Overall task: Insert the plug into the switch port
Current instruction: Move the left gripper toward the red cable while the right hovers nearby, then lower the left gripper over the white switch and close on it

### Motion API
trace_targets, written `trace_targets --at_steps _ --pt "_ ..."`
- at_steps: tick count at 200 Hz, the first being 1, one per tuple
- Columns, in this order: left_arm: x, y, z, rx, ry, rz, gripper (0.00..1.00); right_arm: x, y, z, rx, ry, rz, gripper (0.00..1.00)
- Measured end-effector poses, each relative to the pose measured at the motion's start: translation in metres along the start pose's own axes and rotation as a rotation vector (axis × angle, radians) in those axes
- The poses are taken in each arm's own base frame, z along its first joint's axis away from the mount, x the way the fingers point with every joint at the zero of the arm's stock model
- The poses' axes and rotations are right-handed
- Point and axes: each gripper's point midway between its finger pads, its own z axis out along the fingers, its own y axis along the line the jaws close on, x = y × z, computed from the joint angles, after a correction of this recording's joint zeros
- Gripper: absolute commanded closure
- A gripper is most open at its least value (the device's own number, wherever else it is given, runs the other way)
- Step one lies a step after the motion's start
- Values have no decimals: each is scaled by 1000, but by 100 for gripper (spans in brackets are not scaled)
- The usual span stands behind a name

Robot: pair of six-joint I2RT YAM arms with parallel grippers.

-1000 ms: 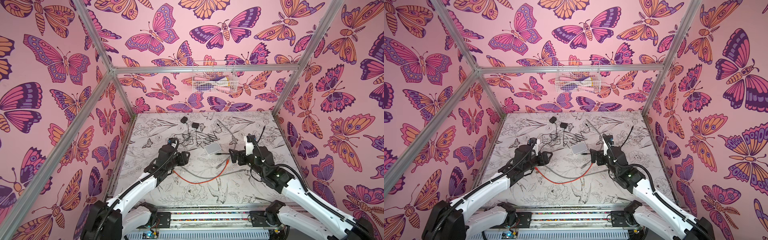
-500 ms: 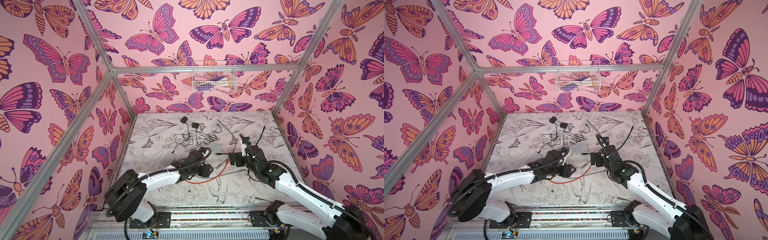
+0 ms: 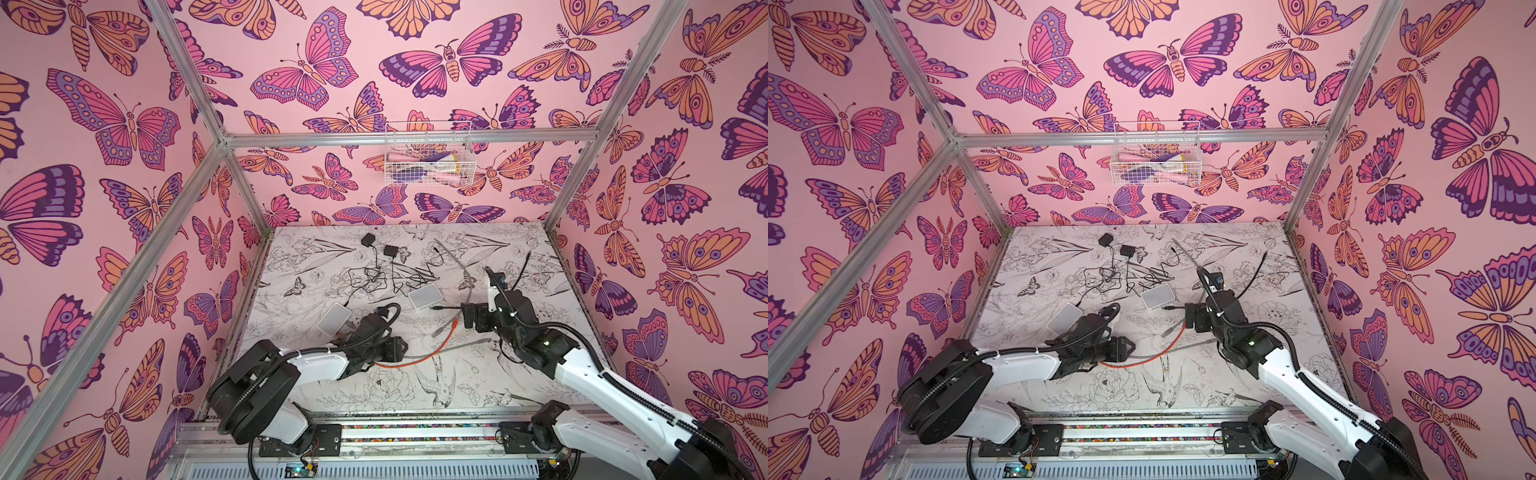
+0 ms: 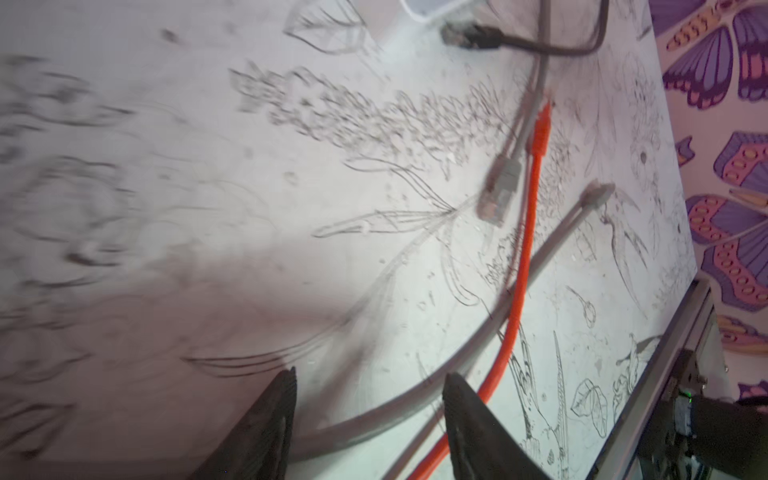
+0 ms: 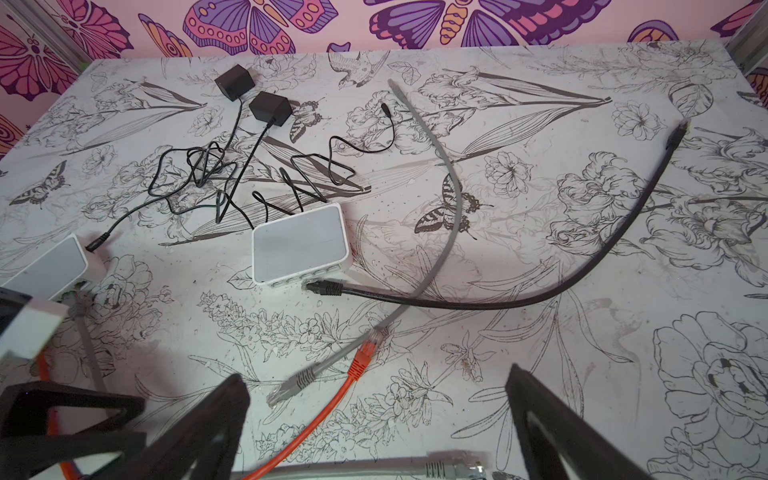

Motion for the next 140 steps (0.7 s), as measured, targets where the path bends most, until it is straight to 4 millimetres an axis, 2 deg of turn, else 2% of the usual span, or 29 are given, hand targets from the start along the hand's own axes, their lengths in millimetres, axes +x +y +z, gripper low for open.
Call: trace_targets --at_steps 27,37,46,69,94,117,140 --pt "-17 44 -24 -60 -95 -115 40 1 -3 2 13 3 1 2" --pt "-23 52 -36 -78 -131 -138 40 2 -6 4 25 9 5 2" --pt "-28 52 -44 -76 -155 -141 40 3 -11 7 41 21 12 2" --pt "-49 30 -57 -43 -198 -88 39 4 -17 19 64 66 25 3" --pt "-82 -15 -57 6 -209 35 39 -2 -11 32 57 106 22 5" --pt "-108 -53 -34 33 -175 159 38 -8 -7 35 48 109 22 5" --pt "-114 -73 1 25 -99 281 36 -10 -8 34 46 109 29 5"
